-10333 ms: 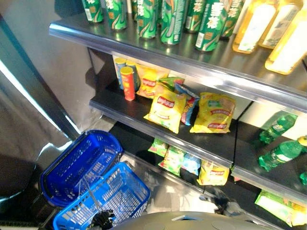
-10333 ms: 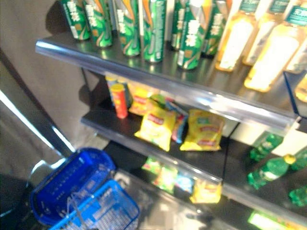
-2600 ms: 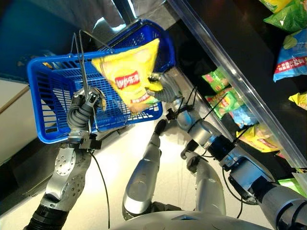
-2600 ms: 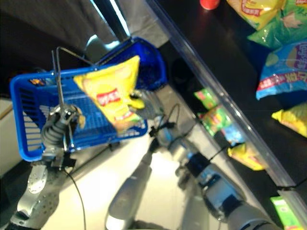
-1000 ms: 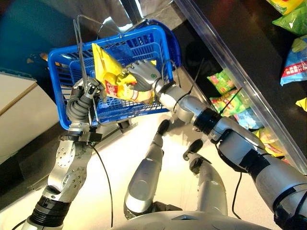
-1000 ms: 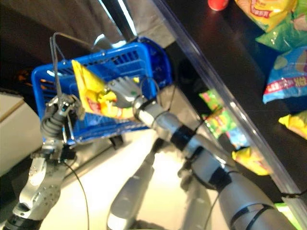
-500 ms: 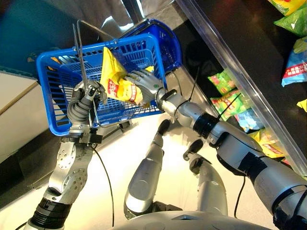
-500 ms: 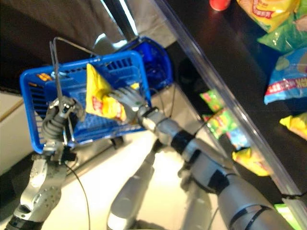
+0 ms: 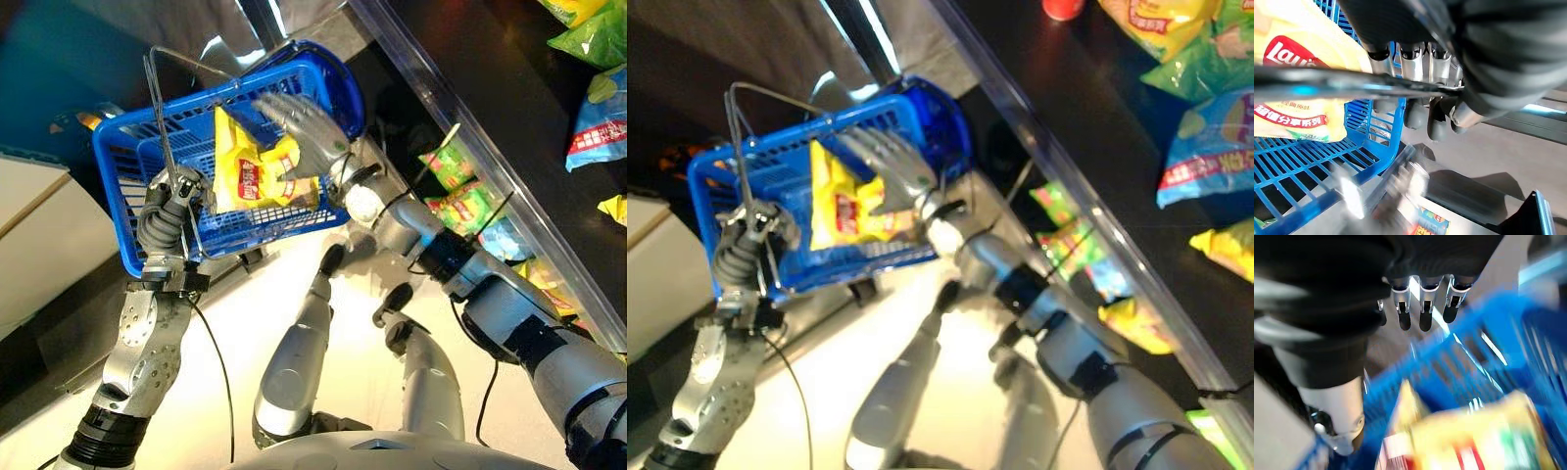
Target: Pick up the snacks into the basket
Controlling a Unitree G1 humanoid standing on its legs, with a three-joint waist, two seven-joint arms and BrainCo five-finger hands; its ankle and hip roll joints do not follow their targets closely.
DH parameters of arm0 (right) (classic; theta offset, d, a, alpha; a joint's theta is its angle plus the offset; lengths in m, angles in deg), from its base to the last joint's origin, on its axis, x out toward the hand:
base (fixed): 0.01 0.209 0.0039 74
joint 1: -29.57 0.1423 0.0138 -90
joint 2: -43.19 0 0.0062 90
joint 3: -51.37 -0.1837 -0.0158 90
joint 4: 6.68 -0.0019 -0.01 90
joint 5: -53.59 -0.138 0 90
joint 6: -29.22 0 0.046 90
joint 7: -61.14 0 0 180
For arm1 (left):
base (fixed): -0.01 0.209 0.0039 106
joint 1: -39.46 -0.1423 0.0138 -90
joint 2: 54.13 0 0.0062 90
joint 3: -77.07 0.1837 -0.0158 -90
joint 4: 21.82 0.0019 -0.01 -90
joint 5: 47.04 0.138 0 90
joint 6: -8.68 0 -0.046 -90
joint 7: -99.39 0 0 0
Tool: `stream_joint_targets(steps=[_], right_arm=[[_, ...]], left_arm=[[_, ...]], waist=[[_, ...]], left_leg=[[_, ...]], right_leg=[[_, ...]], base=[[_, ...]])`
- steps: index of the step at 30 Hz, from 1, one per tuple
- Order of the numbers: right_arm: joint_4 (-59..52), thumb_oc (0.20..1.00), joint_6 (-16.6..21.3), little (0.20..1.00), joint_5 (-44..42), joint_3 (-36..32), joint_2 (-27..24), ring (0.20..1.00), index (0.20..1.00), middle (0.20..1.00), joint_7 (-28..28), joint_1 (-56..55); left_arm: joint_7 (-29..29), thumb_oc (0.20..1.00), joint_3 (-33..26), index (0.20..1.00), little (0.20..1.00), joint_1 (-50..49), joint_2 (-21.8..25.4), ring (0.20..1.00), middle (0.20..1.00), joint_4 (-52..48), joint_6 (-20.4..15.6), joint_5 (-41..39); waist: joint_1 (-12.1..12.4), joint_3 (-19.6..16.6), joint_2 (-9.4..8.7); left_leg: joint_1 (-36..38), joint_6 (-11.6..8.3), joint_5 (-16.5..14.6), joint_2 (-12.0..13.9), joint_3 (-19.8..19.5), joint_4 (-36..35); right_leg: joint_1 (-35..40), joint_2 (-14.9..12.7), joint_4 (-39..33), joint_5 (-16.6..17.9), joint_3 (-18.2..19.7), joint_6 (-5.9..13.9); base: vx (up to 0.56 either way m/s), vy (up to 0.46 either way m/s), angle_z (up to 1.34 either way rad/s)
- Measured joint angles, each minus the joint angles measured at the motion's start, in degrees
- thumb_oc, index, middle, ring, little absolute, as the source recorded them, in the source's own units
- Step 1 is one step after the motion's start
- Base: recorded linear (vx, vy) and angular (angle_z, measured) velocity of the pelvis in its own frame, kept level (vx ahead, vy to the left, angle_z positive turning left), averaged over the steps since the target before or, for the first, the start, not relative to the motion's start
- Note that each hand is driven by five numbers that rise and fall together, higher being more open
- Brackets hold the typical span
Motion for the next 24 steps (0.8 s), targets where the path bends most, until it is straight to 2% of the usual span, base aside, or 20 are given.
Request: stream_joint_targets(steps=[2, 10, 13, 15, 16, 17, 18, 21, 23, 24], right_arm=[[-7.6, 1.000, 0.6, 1.000, -1.3, -2.5, -2.4, 1.000, 1.000, 1.000, 0.6, -1.3], [-19.7, 1.000, 4.2, 1.000, -6.4, -6.7, -5.0, 1.000, 1.000, 1.000, 3.2, -3.3], [-22.9, 1.000, 5.2, 1.000, -8.5, -7.1, -5.8, 1.000, 1.000, 1.000, 3.6, -5.4], [-25.3, 1.000, 6.7, 1.000, -11.5, -8.6, -5.5, 1.000, 1.000, 1.000, 3.7, -10.6], [-25.4, 1.000, 7.4, 1.000, -13.1, -8.6, -5.7, 1.000, 1.000, 1.000, 3.6, -13.2], [-25.4, 1.000, 7.6, 1.000, -14.2, -8.6, -5.5, 1.000, 1.000, 1.000, 3.5, -14.5], [-25.4, 1.000, 8.0, 1.000, -17.0, -9.0, -6.3, 1.000, 1.000, 1.000, 3.1, -17.6], [-24.4, 1.000, 9.0, 1.000, -22.6, -10.1, -7.2, 1.000, 1.000, 1.000, 1.2, -23.9], [-21.0, 1.000, 9.3, 1.000, -27.9, -10.4, -8.1, 1.000, 1.000, 1.000, -2.4, -30.3], [-20.5, 1.000, 9.3, 1.000, -31.3, -10.3, -9.1, 1.000, 1.000, 1.000, -4.7, -34.3]], left_arm=[[0.6, 0.200, 0.0, 0.200, 0.200, 0.5, 0.0, 0.200, 0.200, 1.8, 0.0, 1.9], [3.0, 0.200, 0.0, 0.200, 0.200, 0.6, -1.0, 0.200, 0.200, 7.6, 0.0, 9.1], [3.4, 0.200, -0.1, 0.200, 0.200, 0.5, -1.6, 0.200, 0.200, 10.0, 0.0, 10.9], [3.6, 0.200, -0.4, 0.200, 0.200, 0.6, -3.0, 0.200, 0.200, 14.0, 0.0, 11.4], [4.0, 0.200, -0.5, 0.200, 0.200, -0.5, -3.2, 0.200, 0.200, 16.5, 0.1, 11.5], [4.1, 0.200, -0.6, 0.200, 0.200, -0.6, -3.5, 0.200, 0.200, 18.0, 0.2, 12.1], [4.2, 0.200, -0.5, 0.200, 0.200, -0.3, -4.4, 0.200, 0.200, 21.1, 1.0, 13.2], [4.5, 0.200, -0.4, 0.200, 0.200, -0.2, -6.1, 0.200, 0.200, 24.9, 1.1, 14.1], [4.2, 0.200, -0.6, 0.200, 0.200, 1.3, -8.6, 0.200, 0.200, 31.3, 0.8, 17.0], [4.2, 0.200, -0.8, 0.200, 0.200, 0.6, -8.9, 0.200, 0.200, 33.1, 0.8, 18.0]], waist=[[-0.6, 0.0, -0.01], [-3.2, -0.2, -0.40], [-4.1, -0.5, -1.05], [-4.1, -1.1, -2.19], [-5.8, -1.8, -3.35], [-6.0, -1.9, -3.65], [-6.5, -2.3, -4.42], [-7.6, -2.5, -4.70], [-7.0, -2.7, -4.93], [-7.8, -3.6, -5.32]], left_leg=[[0.0, 0.00, 0.0, 0.1, 0.5, 0.0], [1.0, 0.10, 0.0, 1.1, 2.7, 0.1], [1.3, 0.01, -0.1, 1.3, 3.5, 0.1], [2.1, 0.16, -0.4, 1.7, 4.7, 0.1], [2.4, 0.18, -0.6, 1.7, 5.2, 0.1], [2.7, 0.24, -0.7, 1.8, 5.5, 0.1], [3.0, 0.28, -0.9, 2.0, 6.3, 0.0], [4.5, 0.36, -1.2, 2.0, 6.7, -0.1], [8.0, 0.63, -2.0, 2.5, 8.3, -0.7], [9.7, 0.72, -2.5, 2.5, 9.0, -1.1]], right_leg=[[-0.2, 0.2, 0.0, 0.1, 0.5, -0.03], [0.0, 1.3, -0.7, 1.2, 2.7, -0.44], [-0.3, 1.8, -1.2, 1.6, 3.8, -0.49], [0.1, 2.1, -1.6, 1.9, 4.8, -0.48], [0.1, 2.3, -1.9, 2.1, 5.4, -0.33], [0.4, 2.4, -2.0, 2.2, 5.5, -0.29], [0.6, 2.7, -2.7, 2.6, 6.2, -0.11], [2.2, 3.3, -4.1, 3.3, 7.0, -0.03], [5.1, 3.7, -5.1, 3.6, 8.4, 0.20], [6.3, 4.0, -6.0, 3.8, 9.3, 0.51]], base=[[-0.02, 0.009, -0.10], [-0.01, 0.015, -0.17], [0.00, 0.037, -0.18], [0.00, 0.036, -0.27], [0.01, 0.029, -0.23], [0.02, 0.041, -0.30], [0.03, 0.043, -0.24], [0.07, 0.083, -0.22], [0.05, 0.067, -0.38], [0.05, 0.075, -0.38]])
